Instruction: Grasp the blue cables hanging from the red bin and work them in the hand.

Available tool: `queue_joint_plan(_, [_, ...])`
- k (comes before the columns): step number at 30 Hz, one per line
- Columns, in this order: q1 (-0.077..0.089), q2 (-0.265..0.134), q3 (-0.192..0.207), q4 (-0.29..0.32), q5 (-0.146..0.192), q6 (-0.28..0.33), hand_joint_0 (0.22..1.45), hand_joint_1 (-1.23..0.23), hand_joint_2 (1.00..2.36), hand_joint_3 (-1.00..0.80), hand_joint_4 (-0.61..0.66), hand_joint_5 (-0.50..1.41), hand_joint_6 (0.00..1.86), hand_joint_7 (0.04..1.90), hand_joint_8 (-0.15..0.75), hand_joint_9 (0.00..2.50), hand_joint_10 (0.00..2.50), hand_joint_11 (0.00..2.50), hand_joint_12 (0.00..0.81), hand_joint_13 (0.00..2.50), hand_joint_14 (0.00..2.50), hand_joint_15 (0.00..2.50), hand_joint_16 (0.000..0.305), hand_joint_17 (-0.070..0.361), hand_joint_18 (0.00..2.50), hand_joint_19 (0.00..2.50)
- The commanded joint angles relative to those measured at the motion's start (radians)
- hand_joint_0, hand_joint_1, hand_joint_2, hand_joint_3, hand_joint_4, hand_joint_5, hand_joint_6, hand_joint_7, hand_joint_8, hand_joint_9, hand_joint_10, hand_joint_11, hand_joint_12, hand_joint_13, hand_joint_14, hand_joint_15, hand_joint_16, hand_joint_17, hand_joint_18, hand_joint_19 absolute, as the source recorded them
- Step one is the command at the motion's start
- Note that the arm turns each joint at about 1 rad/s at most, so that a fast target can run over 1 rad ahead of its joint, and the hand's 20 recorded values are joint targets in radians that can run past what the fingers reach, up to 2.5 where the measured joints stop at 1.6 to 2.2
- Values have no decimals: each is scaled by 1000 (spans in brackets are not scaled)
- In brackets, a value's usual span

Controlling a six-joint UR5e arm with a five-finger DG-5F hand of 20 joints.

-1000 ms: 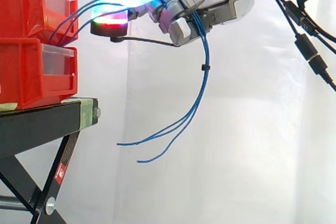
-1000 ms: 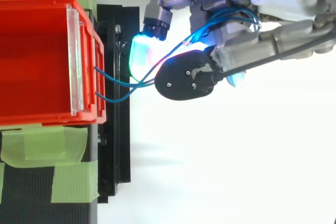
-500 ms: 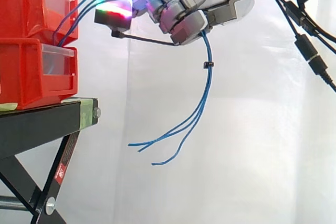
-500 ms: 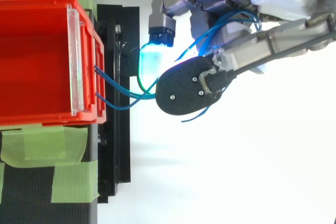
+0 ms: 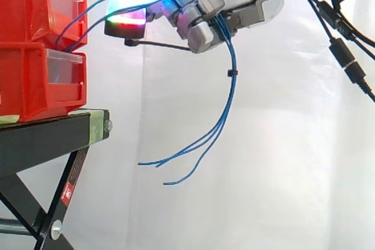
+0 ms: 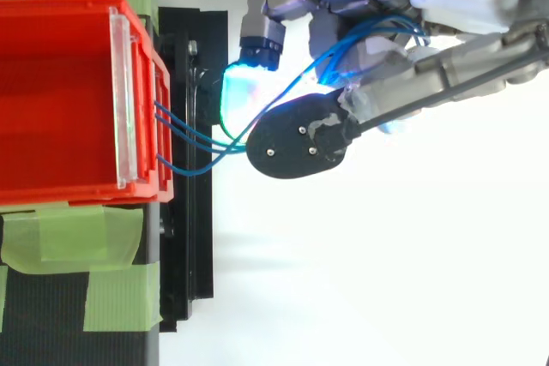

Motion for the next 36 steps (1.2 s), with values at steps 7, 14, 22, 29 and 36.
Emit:
queue_joint_plan(7, [0, 0, 0, 9, 0, -2, 1091, -779, 1257, 232, 223, 163, 395, 1218, 423, 117, 2500, 2500, 486, 405, 2500, 1570, 51, 115, 736, 970])
queue_joint_plan(14, [0, 0, 0, 10, 0, 2, 1313, -742, 1056, 329, 148, 159, 501, 1168, 384, 122, 2500, 2500, 458, 334, 2500, 1488, 47, 106, 488, 806])
queue_joint_plan(22, [0, 0, 0, 9, -1, 44, 1385, -737, 1005, 349, 110, 241, 505, 1179, 341, 219, 2500, 2500, 414, 383, 2500, 1443, 42, 95, 494, 784])
queue_joint_plan(29, [2, 0, 0, 7, -3, 52, 1050, -773, 1008, 4, 233, 245, 405, 1221, 396, 224, 2500, 2500, 441, 507, 2500, 1473, 46, 103, 1097, 1518])
queue_joint_plan(36, [2, 1, 0, 7, -1, 52, 923, -744, 1008, -201, 291, 251, 355, 1239, 428, 249, 2500, 2500, 480, 549, 2500, 1441, 56, 126, 1126, 1314])
